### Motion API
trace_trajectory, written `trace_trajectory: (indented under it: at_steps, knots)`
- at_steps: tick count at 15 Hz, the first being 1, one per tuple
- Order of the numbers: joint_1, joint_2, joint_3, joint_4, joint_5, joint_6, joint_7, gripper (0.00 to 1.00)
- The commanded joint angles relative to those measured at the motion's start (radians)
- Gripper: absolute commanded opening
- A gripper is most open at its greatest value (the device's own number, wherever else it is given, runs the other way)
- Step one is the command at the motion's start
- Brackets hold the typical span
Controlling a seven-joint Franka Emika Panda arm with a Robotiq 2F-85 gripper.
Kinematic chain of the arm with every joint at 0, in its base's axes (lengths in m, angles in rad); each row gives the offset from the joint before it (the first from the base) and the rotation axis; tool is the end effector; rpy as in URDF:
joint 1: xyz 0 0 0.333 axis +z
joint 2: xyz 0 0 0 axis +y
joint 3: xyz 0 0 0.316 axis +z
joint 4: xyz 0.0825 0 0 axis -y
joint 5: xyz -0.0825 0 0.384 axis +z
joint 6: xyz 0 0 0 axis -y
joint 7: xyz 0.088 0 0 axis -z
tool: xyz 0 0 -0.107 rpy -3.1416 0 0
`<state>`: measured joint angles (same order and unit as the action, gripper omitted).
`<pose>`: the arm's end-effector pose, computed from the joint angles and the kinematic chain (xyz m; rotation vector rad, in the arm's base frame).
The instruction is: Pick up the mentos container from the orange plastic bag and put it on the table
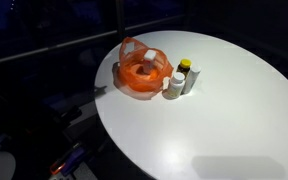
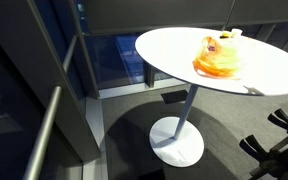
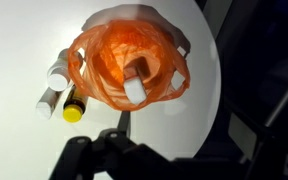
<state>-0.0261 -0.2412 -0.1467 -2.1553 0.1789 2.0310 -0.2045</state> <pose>0.4883 -0.0792 0.5118 -2.9580 0.0542 -0.2198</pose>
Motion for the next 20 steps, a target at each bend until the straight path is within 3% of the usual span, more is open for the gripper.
trace_trajectory:
  at_steps: [1,12,20]
  knots:
    - [-0.018,0.107,0.013,0.078,-0.018,0.004,0.022,1.0]
    - [-0.021,0.372,0.043,0.137,-0.126,0.148,0.151,1.0]
    - [-0.021,0.484,0.047,0.152,-0.121,0.183,0.2,1.0]
